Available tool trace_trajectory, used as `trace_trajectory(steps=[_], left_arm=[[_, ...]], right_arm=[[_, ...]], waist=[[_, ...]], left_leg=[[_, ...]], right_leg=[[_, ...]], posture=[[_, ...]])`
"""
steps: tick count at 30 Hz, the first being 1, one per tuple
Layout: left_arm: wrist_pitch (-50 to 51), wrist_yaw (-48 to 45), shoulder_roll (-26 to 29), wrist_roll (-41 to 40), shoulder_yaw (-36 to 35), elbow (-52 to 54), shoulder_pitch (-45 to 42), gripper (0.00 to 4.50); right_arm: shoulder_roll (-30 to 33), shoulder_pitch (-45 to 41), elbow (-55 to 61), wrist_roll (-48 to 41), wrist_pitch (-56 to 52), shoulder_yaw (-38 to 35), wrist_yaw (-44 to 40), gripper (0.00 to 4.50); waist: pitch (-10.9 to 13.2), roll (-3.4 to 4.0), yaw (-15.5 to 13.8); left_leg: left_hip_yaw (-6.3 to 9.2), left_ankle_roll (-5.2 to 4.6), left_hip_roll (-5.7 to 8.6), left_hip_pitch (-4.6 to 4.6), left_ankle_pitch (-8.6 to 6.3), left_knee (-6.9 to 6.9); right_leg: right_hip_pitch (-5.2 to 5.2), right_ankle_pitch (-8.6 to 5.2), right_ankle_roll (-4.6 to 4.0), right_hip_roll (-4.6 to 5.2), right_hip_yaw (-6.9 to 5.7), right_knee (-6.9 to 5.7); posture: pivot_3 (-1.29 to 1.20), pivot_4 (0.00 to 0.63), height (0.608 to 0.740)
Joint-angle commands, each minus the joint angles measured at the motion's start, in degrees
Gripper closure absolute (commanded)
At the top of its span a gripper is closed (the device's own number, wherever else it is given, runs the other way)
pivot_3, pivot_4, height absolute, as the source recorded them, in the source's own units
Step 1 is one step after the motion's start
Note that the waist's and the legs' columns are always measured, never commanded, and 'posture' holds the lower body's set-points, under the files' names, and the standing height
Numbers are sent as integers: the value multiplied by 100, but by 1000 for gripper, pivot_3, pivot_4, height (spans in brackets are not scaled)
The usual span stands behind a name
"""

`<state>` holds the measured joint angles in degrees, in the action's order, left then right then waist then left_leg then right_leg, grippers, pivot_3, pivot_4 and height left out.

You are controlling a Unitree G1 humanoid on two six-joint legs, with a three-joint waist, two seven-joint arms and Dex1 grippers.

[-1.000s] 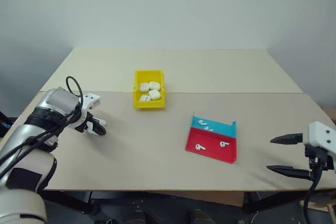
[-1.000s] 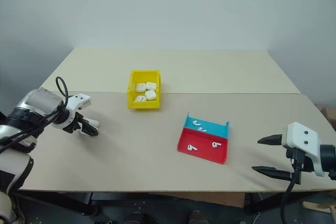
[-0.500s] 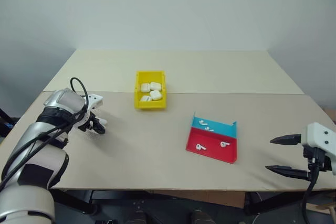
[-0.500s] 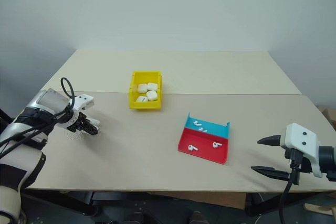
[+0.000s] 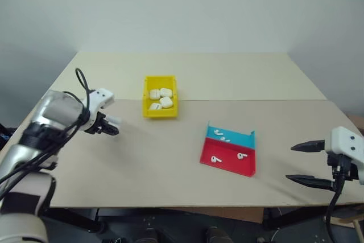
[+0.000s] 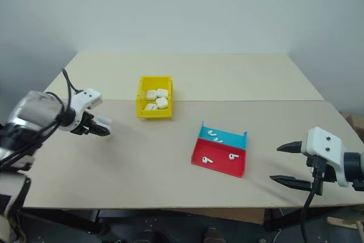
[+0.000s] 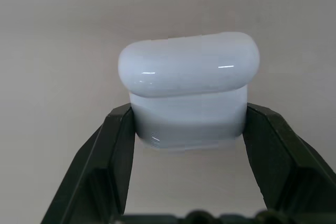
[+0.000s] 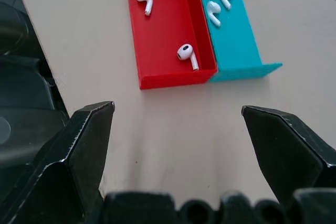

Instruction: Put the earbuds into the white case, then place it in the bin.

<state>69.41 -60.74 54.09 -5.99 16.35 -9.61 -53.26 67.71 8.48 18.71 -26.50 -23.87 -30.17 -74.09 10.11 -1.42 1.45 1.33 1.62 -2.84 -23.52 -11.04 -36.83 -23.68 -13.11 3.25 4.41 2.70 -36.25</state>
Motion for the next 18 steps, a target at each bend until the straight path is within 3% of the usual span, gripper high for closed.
trace_trajectory(steps=[1,3,8,13,15,17,18], left_arm=[[68,52,64,-641,-1160,1659,521,1718],[-652,355,-197,-761,-1809,2535,1256,1718],[-1991,745,-871,-987,-2304,3490,2602,1718],[-3833,869,-1981,-1373,-2491,3874,3790,1718],[-4801,976,-2631,-1523,-2572,3834,4287,1718],[-5632,681,-2665,-1338,-2415,3717,4681,1718],[-5744,643,-2597,-1231,-2327,3715,4845,1718]], right_arm=[[485,-398,410,-386,-562,-46,-117,0],[779,-838,519,-396,-735,415,-17,0],[1014,-2168,681,24,-794,2110,116,0],[232,-3974,665,708,-1551,4099,85,0],[-154,-4473,534,1102,-1733,4721,154,382],[-485,-4825,357,1467,-1864,5192,237,860],[-640,-4969,288,1576,-1973,5366,264,860]], waist=[[-1,1,-5],[-4,6,3],[-3,-1,-18],[-3,0,-27],[-6,4,-41],[-7,1,-50],[-7,2,-56]], left_leg=[[2,0,1,3,0,0],[0,0,0,13,0,-1],[-5,1,-3,56,1,-2],[-12,1,-4,46,1,-5],[-10,1,-4,32,1,-5],[-14,1,-3,29,0,-5],[-11,1,-4,23,0,-5]], right_leg=[[4,0,0,-1,-3,-2],[11,-1,1,-1,-1,-4],[49,-19,-32,2,-3,4],[42,-6,-24,2,6,11],[27,8,-8,0,4,10],[25,28,-40,2,7,10],[16,30,-44,-1,5,12]], posture=[[0,150,740],[0,150,740],[0,150,740],[0,150,740],[0,150,740],[0,150,740],[0,150,740]])
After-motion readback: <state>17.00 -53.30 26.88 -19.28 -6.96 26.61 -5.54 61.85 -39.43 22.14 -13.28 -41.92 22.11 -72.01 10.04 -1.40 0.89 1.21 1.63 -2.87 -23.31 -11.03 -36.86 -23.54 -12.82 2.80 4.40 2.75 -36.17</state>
